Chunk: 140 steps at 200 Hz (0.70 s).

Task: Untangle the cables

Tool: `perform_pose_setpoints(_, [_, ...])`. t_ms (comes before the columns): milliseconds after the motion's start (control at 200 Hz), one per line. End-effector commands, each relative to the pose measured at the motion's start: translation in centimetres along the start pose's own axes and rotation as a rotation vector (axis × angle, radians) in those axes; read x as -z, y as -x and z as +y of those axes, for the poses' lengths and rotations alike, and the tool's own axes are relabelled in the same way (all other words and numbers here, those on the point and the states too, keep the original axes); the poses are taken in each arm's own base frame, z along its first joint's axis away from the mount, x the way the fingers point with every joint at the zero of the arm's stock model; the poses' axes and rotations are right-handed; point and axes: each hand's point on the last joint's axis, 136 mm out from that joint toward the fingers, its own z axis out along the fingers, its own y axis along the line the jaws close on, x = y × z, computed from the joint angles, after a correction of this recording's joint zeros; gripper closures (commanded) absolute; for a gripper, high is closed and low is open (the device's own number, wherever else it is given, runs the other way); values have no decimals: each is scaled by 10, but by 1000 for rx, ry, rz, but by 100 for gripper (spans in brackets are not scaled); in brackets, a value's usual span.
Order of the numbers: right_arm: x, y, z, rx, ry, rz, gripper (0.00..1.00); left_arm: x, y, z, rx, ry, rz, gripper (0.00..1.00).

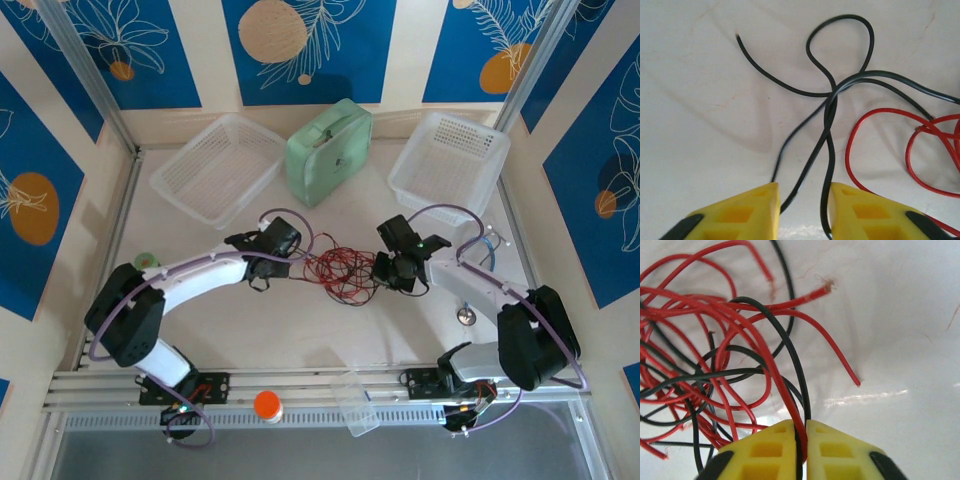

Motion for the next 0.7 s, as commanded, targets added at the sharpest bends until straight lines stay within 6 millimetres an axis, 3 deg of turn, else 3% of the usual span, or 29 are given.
perform_pose_setpoints(0, [20,-3,15,33,49,21,72,19,8,2,-23,-24,-28,61])
perform_pose_setpoints(115, [35,-3,29,90,60,3,49,35,15,-23,-58,-130,-38,49])
perform_pose_setpoints(235, [40,-1,43,139,68,-9,37,46,15,-53,-119,-217,-26,41])
perform_pose_setpoints(325, [31,2,52,164,64,7,36,41,8,-74,-153,-263,5,37])
perform_pose_setpoints(450, [6,7,58,191,14,55,36,20,-3,-91,-163,-264,55,34])
perform_pose_setpoints(695, [-49,7,54,200,-130,116,39,-30,-21,-95,-88,-194,93,24])
